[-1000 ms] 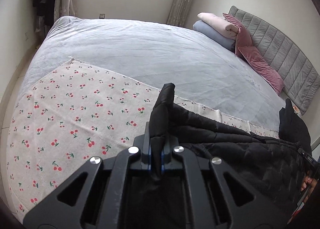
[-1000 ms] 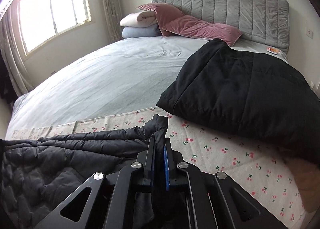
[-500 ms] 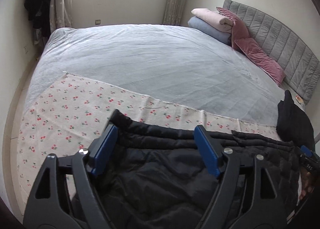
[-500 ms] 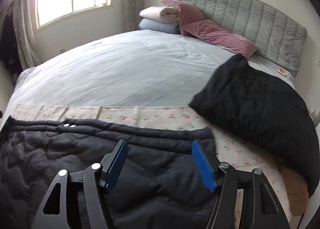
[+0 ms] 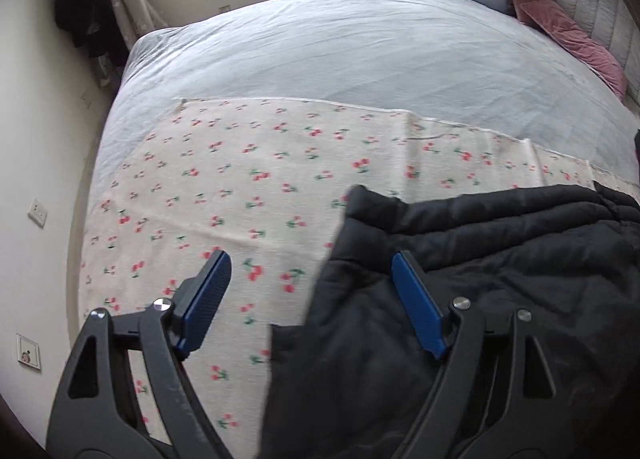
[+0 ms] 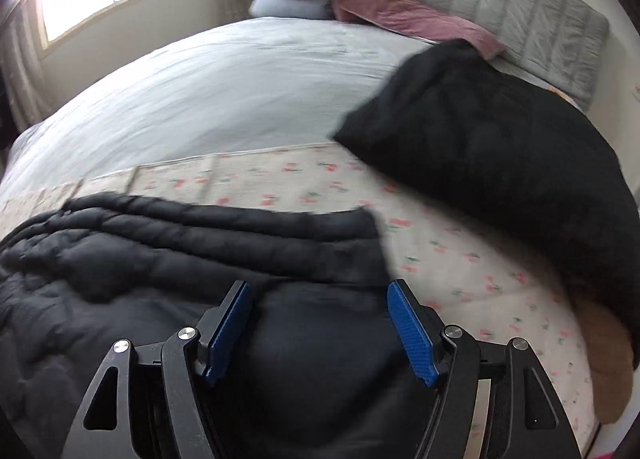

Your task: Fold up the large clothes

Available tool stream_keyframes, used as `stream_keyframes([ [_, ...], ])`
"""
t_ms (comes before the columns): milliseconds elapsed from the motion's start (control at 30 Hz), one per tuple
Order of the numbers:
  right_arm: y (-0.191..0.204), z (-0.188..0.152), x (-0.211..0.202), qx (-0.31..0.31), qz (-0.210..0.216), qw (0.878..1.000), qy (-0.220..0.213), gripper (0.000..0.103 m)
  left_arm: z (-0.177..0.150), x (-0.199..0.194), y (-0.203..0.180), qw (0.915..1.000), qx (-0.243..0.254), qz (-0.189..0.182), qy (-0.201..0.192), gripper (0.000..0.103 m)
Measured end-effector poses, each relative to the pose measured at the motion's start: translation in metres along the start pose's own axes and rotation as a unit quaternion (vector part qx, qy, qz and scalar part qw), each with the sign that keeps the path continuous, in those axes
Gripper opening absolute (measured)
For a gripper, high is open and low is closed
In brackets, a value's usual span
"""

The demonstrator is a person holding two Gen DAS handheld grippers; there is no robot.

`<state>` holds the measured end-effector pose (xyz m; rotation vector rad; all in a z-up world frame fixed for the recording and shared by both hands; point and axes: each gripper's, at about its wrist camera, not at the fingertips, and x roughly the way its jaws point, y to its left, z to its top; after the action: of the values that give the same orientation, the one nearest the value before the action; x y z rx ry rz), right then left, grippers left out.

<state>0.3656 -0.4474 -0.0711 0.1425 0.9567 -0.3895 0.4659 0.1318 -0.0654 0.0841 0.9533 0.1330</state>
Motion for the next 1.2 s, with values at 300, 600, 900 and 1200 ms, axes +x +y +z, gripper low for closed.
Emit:
stream_keyframes([
  [300,0.012,-0.034,-0.085,-0.004,0.068,0.996,-0.065,0.071,-0.034,-0.099,-0.032,0.9918,-0.004,-0.106,-0.071,0.083],
  [600,0.109,-0.117,-0.112,-0.122,0.142,0.981,-0.051,0.075,-0.137,-0.121,-0.098,0.9834,0.05,-0.17,-0.039,0.086],
  [900,0.002,-0.165,-0.123,-0.026,0.075,0.997,-0.012,0.076,-0.176,-0.138,-0.023,0.9915,-0.021,-0.127,-0.021,0.088],
  [1200,-0.001,-0.204,-0.201,-0.043,0.091,0.993,-0.057,0.076,-0.222,-0.224,-0.032,0.9888,-0.004,-0.144,-0.038,0.088],
])
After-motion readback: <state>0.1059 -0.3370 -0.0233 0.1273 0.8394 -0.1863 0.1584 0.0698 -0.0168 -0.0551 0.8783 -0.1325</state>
